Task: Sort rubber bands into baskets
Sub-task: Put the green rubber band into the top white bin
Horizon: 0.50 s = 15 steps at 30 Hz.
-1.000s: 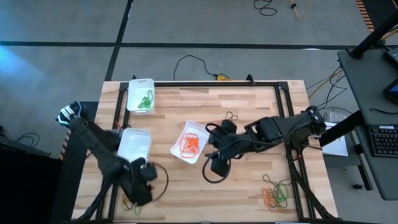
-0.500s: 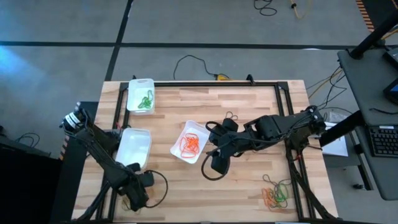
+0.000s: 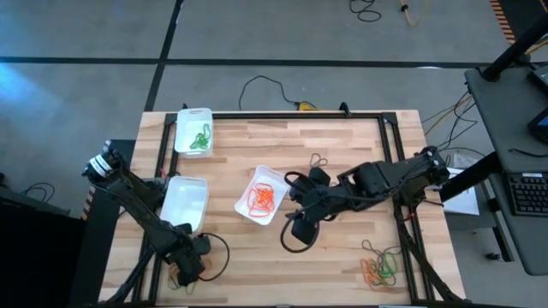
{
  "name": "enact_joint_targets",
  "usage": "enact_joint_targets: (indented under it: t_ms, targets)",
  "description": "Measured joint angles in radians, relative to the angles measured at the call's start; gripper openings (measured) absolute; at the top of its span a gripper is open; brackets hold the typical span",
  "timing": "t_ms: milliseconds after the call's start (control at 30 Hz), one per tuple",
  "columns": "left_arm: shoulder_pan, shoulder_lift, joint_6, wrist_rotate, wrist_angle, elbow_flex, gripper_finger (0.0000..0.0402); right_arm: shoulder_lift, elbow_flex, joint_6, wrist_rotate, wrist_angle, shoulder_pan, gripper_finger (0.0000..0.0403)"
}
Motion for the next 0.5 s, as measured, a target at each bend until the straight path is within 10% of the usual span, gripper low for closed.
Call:
enact_joint_targets:
  t_ms: [500]
  targets:
    - [-0.001, 0.014, -0.025, 0.001, 0.124, -0.062, 0.0004, 0.000, 0.000, -0.002, 0.006, 0.001, 0.003, 0.0215]
